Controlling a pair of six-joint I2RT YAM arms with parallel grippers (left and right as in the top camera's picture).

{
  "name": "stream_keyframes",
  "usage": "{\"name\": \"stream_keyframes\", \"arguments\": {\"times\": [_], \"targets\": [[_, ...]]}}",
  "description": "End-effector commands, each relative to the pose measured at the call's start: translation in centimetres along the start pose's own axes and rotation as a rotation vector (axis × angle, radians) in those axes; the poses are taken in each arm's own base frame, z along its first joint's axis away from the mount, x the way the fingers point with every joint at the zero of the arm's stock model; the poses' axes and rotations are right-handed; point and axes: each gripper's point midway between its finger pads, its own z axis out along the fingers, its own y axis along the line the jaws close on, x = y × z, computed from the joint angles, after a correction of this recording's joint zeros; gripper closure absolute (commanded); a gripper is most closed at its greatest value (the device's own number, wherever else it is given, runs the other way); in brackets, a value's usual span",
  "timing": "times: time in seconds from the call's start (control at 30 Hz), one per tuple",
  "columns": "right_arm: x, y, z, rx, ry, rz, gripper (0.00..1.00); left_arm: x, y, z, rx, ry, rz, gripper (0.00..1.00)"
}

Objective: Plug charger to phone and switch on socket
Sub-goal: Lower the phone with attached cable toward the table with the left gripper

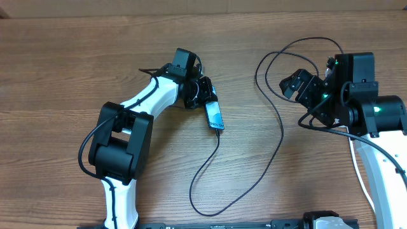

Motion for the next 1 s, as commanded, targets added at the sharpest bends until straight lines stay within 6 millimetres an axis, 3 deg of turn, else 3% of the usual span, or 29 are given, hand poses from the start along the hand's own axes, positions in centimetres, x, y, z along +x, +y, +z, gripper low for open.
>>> {"name": "stream_keyframes", "arguments": {"times": [0.0,0.8,0.97], "targets": [[-0.4,0.1,-0.6,0.0,-0.027,-0.01,0.0,-0.1,0.7,0.0,-0.045,-0.034,-0.007,0.96],[-0.4,0.1,-0.5,0.0,-0.026,-0.01,0.0,0.0,1.8,0.2,-0.089,-0.043,0.003,0.95],[-0.4,0.0,-0.5,0.001,-0.026,-0.01,0.0,0.1,1.9,0.2,-0.09,-0.042,0.002,0.85]]}}
